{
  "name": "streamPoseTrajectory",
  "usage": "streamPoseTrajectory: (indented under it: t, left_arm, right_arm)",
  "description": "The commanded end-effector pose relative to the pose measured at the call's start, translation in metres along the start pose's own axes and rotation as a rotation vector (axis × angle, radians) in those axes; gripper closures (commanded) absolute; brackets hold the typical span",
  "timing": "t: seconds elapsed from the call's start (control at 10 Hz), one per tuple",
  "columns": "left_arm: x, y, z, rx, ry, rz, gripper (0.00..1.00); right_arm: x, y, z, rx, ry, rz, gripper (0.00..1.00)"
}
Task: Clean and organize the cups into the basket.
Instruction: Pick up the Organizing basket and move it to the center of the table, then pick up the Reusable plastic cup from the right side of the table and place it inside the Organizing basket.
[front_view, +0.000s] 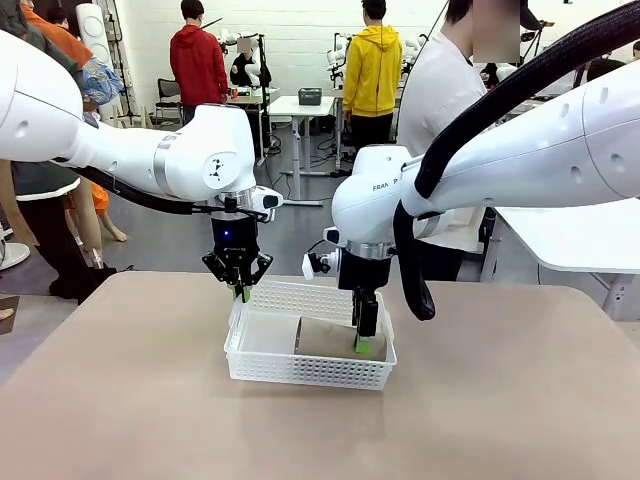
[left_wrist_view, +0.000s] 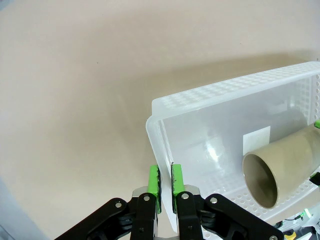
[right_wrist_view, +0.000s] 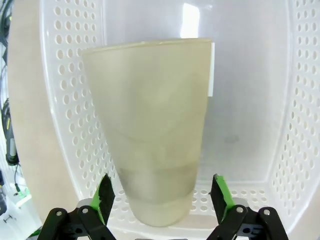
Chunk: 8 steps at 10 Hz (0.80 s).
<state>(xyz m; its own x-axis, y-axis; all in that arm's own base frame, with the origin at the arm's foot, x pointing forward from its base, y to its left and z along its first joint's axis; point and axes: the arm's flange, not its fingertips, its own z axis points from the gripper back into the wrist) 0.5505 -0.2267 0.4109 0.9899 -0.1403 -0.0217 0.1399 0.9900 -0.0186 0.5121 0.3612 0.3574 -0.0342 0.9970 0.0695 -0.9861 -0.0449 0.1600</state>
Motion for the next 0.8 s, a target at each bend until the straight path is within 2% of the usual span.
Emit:
streamPoseTrajectory:
  t: [0.0, 0.1, 0.2, 0.3, 0.4, 0.5, 0.7]
  left_arm:
    - [-0.001, 0.001, 0.001, -0.001, -0.002, 0.002, 1.0]
    - [-0.001, 0.001, 0.001, -0.001, -0.002, 0.002, 1.0]
    - [-0.001, 0.001, 0.001, -0.001, -0.002, 0.002, 1.0]
    - [-0.001, 0.001, 0.001, -0.001, -0.002, 0.002, 1.0]
    - [-0.001, 0.001, 0.001, -0.001, -0.002, 0.002, 1.0]
    - [-0.001, 0.001, 0.001, -0.001, -0.002, 0.002, 1.0]
    - [-0.001, 0.001, 0.001, -0.001, -0.002, 0.002, 1.0]
  right_arm:
    - [-0.009, 0.015, 0.017, -0.008, -0.054, 0.019, 0.0]
    - [-0.019, 0.03, 0.047, -0.079, -0.118, 0.04, 0.0]
    - [-0.044, 0.055, 0.096, -0.21, -0.246, 0.053, 0.0]
    - [-0.074, 0.079, 0.132, -0.303, -0.332, 0.044, 0.0]
    - [-0.109, 0.1, 0.156, -0.338, -0.429, 0.045, 0.0]
    - [-0.148, 0.119, 0.171, -0.382, -0.52, 0.031, 0.0]
    - [-0.246, 0.155, 0.18, -0.448, -0.774, -0.02, 0.0]
